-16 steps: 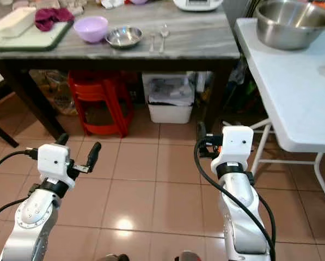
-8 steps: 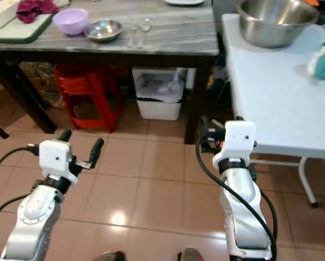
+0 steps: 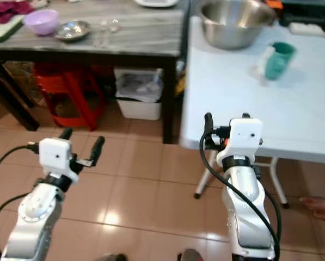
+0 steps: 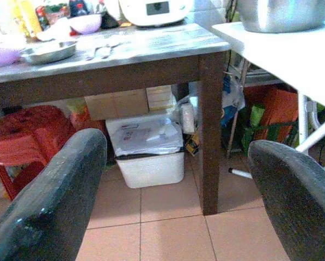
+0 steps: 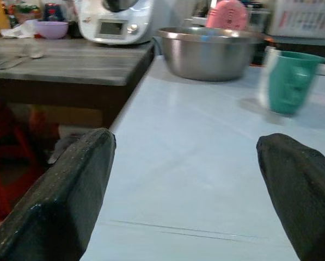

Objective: Setting the table

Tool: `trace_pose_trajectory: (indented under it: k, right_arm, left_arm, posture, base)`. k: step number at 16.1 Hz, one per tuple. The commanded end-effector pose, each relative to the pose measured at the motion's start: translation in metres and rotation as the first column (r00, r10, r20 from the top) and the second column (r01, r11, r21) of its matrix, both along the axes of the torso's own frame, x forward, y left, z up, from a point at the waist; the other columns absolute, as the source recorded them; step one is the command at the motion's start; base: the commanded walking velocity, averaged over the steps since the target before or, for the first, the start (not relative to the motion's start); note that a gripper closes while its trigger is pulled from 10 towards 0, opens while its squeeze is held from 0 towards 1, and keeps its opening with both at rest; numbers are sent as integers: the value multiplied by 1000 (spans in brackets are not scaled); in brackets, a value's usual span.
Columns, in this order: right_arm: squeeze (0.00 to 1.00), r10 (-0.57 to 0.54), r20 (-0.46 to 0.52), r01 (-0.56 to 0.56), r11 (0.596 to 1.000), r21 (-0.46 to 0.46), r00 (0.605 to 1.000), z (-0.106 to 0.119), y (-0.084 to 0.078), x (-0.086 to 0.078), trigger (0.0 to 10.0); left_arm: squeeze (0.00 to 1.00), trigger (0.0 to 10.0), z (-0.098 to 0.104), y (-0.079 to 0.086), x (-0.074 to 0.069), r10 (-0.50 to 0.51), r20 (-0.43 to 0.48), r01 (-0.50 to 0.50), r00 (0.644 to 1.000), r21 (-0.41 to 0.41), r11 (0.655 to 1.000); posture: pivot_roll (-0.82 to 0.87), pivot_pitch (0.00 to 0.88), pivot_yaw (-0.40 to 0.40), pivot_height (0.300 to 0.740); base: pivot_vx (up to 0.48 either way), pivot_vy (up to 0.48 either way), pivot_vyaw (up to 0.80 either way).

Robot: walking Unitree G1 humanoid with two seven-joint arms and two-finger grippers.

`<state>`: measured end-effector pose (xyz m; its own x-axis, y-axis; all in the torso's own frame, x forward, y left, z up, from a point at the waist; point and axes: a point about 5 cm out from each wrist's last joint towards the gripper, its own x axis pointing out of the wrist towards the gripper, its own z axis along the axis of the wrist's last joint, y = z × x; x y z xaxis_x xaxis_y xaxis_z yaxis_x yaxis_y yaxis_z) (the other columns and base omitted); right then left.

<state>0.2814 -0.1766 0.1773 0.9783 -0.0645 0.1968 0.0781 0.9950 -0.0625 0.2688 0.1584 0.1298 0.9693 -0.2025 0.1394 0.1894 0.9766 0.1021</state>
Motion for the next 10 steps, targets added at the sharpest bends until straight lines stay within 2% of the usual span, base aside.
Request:
trace_pose_trajectory:
  k: [1,7,10]
  right_arm:
    - [0,-21,18,21,1000,-7,1000,3,-4,-3,10000]
    - [0,-22,23,22,1000,-4,999,4,-3,-2,10000]
    - [0,-22,23,22,1000,-2,999,4,-2,-2,10000]
  left_arm:
    - [0,10000,3,-7,-1,-33,9,33,999,-6,999]
    - [0,10000,4,-8,0,-43,9,43,999,-8,999]
    - [0,10000,4,-8,0,-51,12,51,999,-27,998]
  posture:
    - [-170,188,47,740]
    - [-168,192,50,740]
    - [-168,194,53,740]
  base:
    - [0,-480,0]
    - [0,-477,0]
    - [0,0,0]
